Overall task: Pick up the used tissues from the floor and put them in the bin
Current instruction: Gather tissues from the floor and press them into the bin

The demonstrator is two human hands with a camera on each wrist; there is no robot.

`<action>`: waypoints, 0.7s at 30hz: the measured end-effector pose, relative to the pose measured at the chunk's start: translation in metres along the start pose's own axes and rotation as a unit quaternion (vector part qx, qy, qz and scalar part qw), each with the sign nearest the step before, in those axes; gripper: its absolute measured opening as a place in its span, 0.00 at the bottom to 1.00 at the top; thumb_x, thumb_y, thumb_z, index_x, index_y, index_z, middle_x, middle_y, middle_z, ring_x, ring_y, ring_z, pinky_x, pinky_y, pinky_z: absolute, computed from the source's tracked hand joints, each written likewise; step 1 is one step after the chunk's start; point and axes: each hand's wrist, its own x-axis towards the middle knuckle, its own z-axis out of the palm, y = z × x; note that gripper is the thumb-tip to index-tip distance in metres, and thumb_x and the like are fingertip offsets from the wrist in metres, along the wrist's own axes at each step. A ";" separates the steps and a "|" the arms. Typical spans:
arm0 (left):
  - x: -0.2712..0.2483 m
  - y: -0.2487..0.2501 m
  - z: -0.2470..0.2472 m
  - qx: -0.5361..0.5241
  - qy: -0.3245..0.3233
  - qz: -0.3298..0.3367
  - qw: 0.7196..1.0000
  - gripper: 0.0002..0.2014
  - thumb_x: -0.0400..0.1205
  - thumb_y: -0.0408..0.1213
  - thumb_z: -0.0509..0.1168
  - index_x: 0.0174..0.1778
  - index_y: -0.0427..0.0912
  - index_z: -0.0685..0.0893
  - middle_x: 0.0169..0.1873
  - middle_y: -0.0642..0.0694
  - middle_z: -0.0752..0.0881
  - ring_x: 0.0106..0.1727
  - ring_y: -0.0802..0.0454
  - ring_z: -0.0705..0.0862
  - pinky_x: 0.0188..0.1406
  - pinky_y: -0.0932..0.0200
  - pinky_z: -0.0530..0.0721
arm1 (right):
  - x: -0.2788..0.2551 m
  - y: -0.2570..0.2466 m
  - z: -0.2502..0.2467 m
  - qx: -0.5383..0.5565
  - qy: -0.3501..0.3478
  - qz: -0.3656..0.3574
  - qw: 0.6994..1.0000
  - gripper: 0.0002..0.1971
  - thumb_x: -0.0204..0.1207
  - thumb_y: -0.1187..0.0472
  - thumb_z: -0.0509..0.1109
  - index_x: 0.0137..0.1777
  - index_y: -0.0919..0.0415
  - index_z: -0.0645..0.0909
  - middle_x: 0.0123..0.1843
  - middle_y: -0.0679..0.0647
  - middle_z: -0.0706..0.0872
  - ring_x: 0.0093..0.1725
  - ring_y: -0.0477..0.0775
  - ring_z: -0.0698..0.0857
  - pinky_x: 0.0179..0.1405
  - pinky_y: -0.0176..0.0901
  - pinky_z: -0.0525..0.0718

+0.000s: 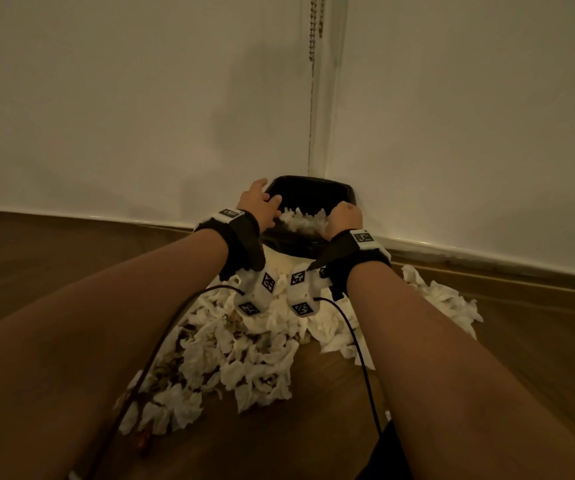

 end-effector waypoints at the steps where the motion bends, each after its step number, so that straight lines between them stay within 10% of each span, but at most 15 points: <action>1: -0.004 -0.003 -0.004 -0.010 0.005 -0.001 1.000 0.26 0.86 0.33 0.56 0.80 0.44 0.58 0.71 0.38 0.72 0.59 0.42 0.82 0.49 0.52 0.84 | -0.001 0.001 -0.001 -0.019 0.026 -0.005 0.999 0.20 0.85 0.61 0.49 0.72 0.68 0.70 0.70 0.66 0.76 0.67 0.66 0.77 0.58 0.47 0.78; 6: -0.027 -0.034 -0.032 -0.030 0.047 -0.003 0.998 0.19 0.86 0.31 0.52 0.75 0.43 0.67 0.54 0.43 0.75 0.45 0.49 0.82 0.29 0.62 0.80 | -0.025 0.006 0.009 -0.056 0.066 -0.042 0.995 0.18 0.85 0.61 0.51 0.68 0.56 0.76 0.67 0.57 0.81 0.61 0.58 0.81 0.47 0.40 0.72; 15: -0.087 -0.130 -0.091 -0.002 0.046 -0.121 0.992 0.15 0.86 0.29 0.51 0.63 0.40 0.79 0.39 0.48 0.83 0.33 0.55 0.80 0.24 0.64 0.76 | -0.076 0.078 0.066 -0.112 -0.070 -0.008 0.991 0.16 0.84 0.57 0.54 0.61 0.58 0.82 0.51 0.60 0.88 0.48 0.58 0.84 0.46 0.48 0.80; 21: -0.131 -0.202 -0.120 0.072 0.095 -0.181 0.976 0.15 0.86 0.28 0.51 0.62 0.40 0.80 0.50 0.42 0.85 0.41 0.51 0.82 0.28 0.64 0.78 | -0.111 0.144 0.088 -0.136 -0.169 0.075 0.973 0.10 0.83 0.57 0.58 0.55 0.60 0.79 0.25 0.52 0.88 0.25 0.51 0.83 0.29 0.43 0.84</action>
